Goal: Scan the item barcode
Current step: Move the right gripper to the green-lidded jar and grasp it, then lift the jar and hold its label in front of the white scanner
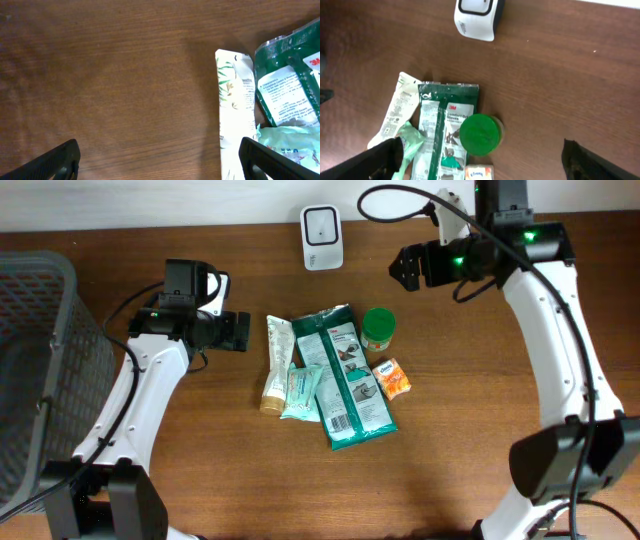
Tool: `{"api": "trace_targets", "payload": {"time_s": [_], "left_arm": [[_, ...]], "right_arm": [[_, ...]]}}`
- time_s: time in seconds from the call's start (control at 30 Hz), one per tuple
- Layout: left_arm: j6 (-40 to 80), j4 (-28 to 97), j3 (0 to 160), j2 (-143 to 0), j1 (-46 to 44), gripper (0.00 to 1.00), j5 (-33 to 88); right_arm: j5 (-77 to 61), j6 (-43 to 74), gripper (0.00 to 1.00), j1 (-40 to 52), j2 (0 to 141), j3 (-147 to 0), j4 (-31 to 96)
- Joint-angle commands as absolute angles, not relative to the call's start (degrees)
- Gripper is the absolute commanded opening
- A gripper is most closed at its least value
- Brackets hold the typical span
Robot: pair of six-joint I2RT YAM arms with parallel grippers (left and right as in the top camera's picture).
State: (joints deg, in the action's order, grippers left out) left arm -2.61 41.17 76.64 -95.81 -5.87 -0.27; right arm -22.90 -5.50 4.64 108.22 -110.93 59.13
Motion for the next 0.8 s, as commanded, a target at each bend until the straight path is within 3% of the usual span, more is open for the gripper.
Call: {"api": "trace_targets", "payload": {"time_s": [0.0, 0.07, 0.17, 0.33, 0.6, 0.77], "left_arm": [[-3.3, 41.2, 77.3, -95.5, -5.8, 0.99, -0.3], [-3.3, 41.2, 77.3, -95.5, -5.8, 0.99, -0.3], [-3.3, 41.2, 77.3, -95.5, -5.8, 0.99, -0.3], [-3.3, 41.2, 77.3, -95.5, -5.8, 0.99, -0.3], [-3.3, 41.2, 77.3, -95.5, -5.8, 0.99, -0.3], [-3.3, 41.2, 77.3, -95.5, -5.8, 0.99, -0.3]], "right_arm": [[-16.1, 7.3, 0.96, 7.8, 113.0, -112.0, 59.2], [-11.8, 16.0, 0.93, 10.3, 115.4, -112.0, 59.1], [-5.3, 17.8, 0.91, 13.9, 118.9, -112.0, 59.1], [-5.7, -0.3, 0.91, 15.3, 124.4, -112.0, 61.0], [-8.7, -1.5, 0.91, 15.3, 129.0, -111.5, 60.9], [-8.5, -1.5, 0.77, 15.4, 129.0, -109.9, 61.1]]}}
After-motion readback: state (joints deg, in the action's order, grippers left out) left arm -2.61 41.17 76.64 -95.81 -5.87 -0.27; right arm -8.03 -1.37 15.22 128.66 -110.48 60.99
